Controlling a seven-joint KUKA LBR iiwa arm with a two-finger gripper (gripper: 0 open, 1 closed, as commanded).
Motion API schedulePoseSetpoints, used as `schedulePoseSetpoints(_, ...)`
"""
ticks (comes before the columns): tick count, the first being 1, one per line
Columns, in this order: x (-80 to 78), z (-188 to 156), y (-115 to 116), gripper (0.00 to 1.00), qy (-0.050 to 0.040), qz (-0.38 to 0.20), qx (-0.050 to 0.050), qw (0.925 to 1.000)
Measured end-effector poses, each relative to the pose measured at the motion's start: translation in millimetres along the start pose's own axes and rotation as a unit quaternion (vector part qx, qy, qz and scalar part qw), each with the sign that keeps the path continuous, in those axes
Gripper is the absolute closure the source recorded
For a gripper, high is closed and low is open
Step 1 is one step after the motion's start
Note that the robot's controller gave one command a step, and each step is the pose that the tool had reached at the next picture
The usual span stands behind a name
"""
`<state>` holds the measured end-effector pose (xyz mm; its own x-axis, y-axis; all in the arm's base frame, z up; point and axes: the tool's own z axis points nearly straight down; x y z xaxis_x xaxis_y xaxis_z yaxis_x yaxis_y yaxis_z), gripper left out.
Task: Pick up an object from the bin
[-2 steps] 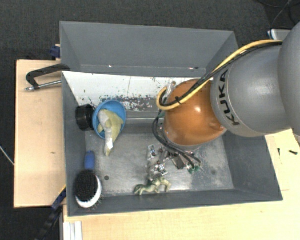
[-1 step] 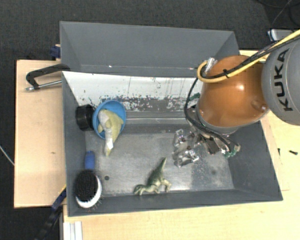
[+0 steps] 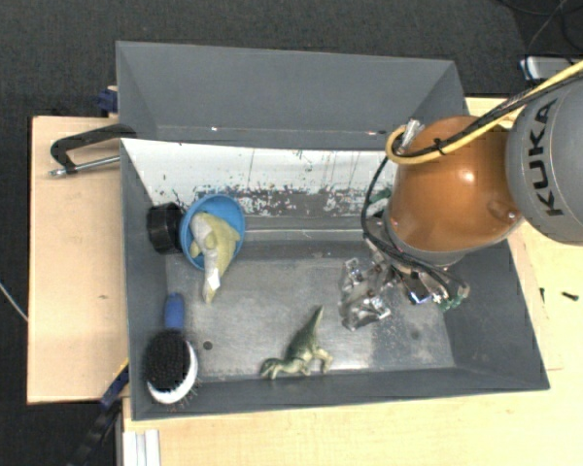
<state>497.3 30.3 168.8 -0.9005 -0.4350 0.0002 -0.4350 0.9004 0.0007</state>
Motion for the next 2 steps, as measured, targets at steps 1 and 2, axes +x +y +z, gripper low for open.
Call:
schedulePoseSetpoints(1,-0.4,-0.8,0.6,0.00,-0.0007,0.000,0.000,1.0000)
schedulePoseSetpoints(2,-64.7,22.6,91.3,0.00,-0.0045,-0.028,-0.002,0.9996)
